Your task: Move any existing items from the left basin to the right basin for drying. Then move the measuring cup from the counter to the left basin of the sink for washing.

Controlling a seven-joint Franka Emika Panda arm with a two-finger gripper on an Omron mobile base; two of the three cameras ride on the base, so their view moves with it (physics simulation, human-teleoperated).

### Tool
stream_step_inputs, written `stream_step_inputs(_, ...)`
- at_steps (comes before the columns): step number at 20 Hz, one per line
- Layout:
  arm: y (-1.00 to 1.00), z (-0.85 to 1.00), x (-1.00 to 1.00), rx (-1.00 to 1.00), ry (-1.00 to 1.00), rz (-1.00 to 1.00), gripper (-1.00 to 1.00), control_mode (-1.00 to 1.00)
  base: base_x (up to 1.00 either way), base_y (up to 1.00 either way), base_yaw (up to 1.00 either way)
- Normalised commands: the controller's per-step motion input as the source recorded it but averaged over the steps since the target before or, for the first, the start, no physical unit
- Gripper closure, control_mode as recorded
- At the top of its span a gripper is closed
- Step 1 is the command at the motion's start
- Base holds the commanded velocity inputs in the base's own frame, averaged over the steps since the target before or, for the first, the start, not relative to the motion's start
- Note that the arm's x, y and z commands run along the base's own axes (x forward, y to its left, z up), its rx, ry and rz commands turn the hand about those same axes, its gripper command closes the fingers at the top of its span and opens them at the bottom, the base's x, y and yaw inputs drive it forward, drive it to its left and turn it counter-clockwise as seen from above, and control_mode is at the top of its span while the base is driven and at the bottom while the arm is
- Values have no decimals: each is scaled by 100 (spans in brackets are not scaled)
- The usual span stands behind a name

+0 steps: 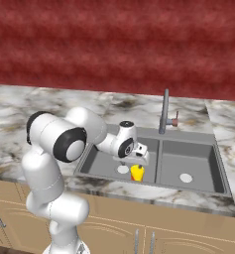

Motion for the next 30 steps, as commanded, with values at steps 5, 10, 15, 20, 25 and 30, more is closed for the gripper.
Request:
stream_step_inputs(5, 0, -11, 0, 0, 0, 0, -100, -100, 0, 0, 0)
stream_step_inputs(10, 0, -14, 0, 0, 0, 0, -100, -100, 0, 0, 0)
stream_step_inputs(15, 0, -17, 0, 0, 0, 0, -100, -100, 0, 0, 0)
stream_step_inputs(20, 0, -20, 0, 0, 0, 0, -100, -100, 0, 0, 0)
stream_step_inputs(25, 0, -21, 0, 0, 1, 0, -100, -100, 0, 0, 0)
stream_step_inputs(30, 0, -13, 0, 0, 5, 0, 100, -100, 0, 0, 0)
